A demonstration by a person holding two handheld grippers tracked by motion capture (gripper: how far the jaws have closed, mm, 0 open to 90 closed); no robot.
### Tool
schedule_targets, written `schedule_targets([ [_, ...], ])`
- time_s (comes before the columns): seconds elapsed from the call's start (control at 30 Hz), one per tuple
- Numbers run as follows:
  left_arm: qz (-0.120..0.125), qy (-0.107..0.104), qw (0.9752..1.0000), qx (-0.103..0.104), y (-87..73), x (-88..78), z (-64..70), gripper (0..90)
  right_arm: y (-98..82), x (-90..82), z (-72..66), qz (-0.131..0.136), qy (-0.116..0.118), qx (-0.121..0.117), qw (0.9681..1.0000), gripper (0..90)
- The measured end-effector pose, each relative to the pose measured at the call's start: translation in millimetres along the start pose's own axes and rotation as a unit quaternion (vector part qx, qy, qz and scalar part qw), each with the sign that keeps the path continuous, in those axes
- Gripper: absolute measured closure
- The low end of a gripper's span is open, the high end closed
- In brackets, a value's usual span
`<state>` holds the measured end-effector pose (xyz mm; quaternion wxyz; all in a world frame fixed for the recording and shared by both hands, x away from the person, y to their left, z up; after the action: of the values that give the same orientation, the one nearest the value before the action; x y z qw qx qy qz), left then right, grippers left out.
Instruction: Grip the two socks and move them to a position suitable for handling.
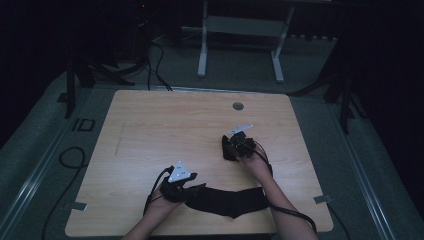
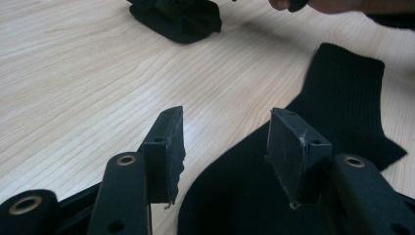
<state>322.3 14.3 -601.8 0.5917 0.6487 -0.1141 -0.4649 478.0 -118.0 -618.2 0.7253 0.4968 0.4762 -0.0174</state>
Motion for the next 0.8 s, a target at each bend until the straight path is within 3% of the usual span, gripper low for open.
schedule_targets([
  [0.17,0.009,0.000,1.0000,0.004,8.6,3.0,2.6,44.5,12.1,-18.5,-15.9,0.030,0.021,0.007,0.9993,83.5],
  [0.27,0.034,0.012,0.9993,0.008,23.9,4.1,5.1,42.1,29.1,-41.8,-35.3,0.071,0.041,0.016,0.9965,83.6],
  [0.33,0.053,0.022,0.9982,0.017,33.2,3.1,7.3,41.3,36.1,-51.9,-47.3,0.086,0.059,0.021,0.9943,83.6],
  [0.5,0.084,0.059,0.9938,0.042,53.7,3.0,13.1,36.5,47.6,-68.3,-69.5,0.108,0.072,0.020,0.9914,83.5],
  [0.63,0.080,0.088,0.9918,0.047,60.5,10.7,11.1,33.0,52.1,-74.2,-84.2,0.115,0.092,0.030,0.9886,83.5],
  [0.73,0.059,0.122,0.9894,0.053,59.3,17.5,3.6,32.9,53.5,-75.1,-90.7,0.116,0.096,0.025,0.9883,83.5],
  [0.8,0.051,0.141,0.9872,0.056,58.1,18.9,-2.3,39.0,53.7,-75.8,-94.3,0.114,0.102,0.027,0.9878,83.5],
])
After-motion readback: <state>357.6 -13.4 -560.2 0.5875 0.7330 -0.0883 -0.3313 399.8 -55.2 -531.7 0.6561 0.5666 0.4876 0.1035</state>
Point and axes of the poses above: each handheld gripper's, and its own axes: x roughly forward along the jaws, y roughly out of its top, z roughly to its right, the point moved 10 cm from there along x, roughly forward along the jaws, and after that the axes turned 6 degrees about z, right-handed, at the moved point
